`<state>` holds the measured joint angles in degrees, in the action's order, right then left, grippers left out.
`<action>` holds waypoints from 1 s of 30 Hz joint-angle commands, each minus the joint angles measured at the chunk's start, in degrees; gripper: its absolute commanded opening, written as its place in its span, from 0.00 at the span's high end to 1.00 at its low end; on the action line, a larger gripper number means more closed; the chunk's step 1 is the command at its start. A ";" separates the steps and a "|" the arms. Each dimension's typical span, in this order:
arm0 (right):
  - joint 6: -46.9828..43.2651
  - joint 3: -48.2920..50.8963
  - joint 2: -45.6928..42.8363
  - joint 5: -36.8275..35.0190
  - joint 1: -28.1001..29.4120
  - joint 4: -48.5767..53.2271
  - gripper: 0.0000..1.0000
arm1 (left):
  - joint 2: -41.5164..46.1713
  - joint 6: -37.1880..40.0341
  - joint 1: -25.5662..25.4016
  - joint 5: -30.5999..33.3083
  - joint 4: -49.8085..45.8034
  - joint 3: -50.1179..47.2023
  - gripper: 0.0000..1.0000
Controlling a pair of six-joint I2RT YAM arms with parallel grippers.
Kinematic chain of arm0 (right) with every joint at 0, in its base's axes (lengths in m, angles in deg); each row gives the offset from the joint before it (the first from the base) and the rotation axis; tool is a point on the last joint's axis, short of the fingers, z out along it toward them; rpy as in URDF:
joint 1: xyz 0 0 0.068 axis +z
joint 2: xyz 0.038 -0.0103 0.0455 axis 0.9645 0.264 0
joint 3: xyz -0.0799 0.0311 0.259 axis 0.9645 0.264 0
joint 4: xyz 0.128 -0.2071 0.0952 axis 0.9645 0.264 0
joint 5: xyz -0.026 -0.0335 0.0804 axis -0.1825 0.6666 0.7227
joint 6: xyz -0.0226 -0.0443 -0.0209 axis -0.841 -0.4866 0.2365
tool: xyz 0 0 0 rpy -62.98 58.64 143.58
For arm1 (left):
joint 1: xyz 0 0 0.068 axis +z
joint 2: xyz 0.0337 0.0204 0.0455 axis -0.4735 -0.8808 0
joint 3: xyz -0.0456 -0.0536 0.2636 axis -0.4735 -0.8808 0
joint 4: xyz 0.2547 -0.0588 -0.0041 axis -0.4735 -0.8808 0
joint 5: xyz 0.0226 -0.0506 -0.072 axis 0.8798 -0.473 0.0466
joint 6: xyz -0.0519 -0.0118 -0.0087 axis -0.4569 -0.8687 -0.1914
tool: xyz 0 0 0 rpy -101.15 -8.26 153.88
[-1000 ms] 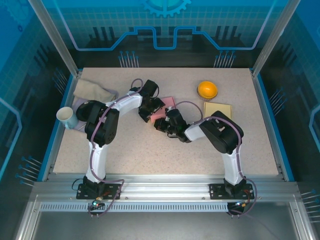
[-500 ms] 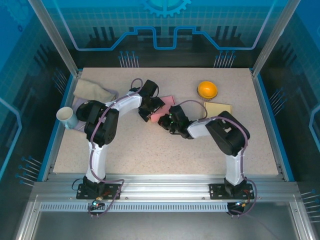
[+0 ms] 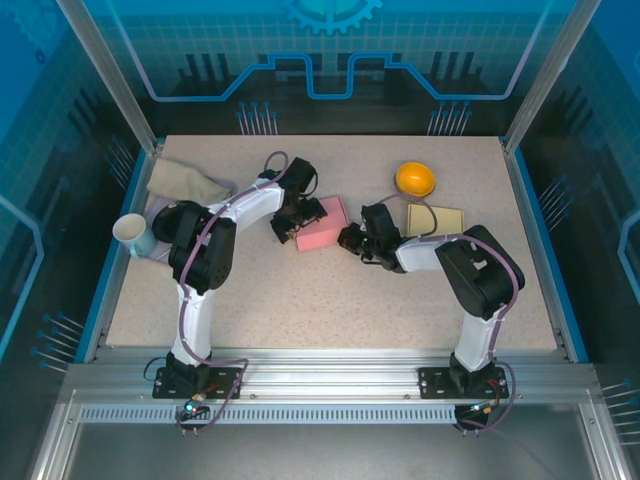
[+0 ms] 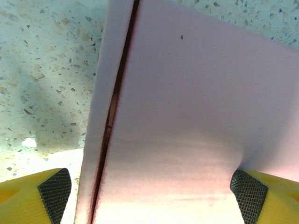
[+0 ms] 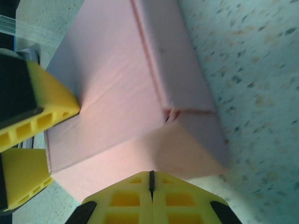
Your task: Fold the paper box
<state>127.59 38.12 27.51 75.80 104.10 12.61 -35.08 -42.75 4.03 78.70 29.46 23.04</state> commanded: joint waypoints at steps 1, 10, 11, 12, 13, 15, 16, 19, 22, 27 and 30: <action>-3.29 -0.93 1.98 1.23 -1.37 0.56 0.98 | 1.92 3.69 -0.24 -0.72 -3.93 1.95 0.07; -5.30 -3.97 4.20 2.28 -3.65 2.45 0.98 | 5.14 17.87 1.19 -3.80 -3.26 9.01 0.05; -5.50 -4.16 4.31 2.33 -3.83 2.59 0.97 | 4.94 19.37 2.11 -4.95 -2.68 9.95 0.05; -5.65 -4.43 4.47 2.50 -3.96 2.88 0.97 | 4.40 20.70 3.31 -6.18 -2.17 11.00 0.06; -5.85 -4.69 4.69 2.74 -4.05 3.01 0.97 | 3.55 22.31 4.37 -7.45 -1.61 12.30 0.06; -6.29 -5.43 5.41 3.48 -4.25 3.56 0.97 | 0.12 26.19 6.88 -9.98 -1.70 16.01 0.07; -6.37 -5.85 5.69 3.79 -4.34 3.86 0.97 | -2.31 27.13 8.05 -10.14 -2.85 18.67 0.07; -6.67 -6.82 6.21 4.35 -4.59 4.47 0.97 | -8.57 30.92 10.56 -10.79 -7.70 27.24 0.10; -7.14 -7.68 6.29 4.48 -4.84 5.74 0.97 | -11.33 33.38 11.96 -11.47 -3.43 29.64 0.09; -8.09 -9.13 6.67 5.02 -5.26 6.93 0.97 | -18.76 37.51 12.71 -16.94 0.25 35.82 0.12; -8.63 -9.61 6.98 5.49 -5.33 8.79 0.97 | -20.51 37.28 12.59 -21.72 1.52 35.76 0.15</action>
<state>120.53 29.97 33.28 79.77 99.60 18.80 -54.36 -8.32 17.08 63.93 29.68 56.98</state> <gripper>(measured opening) 0.043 0.854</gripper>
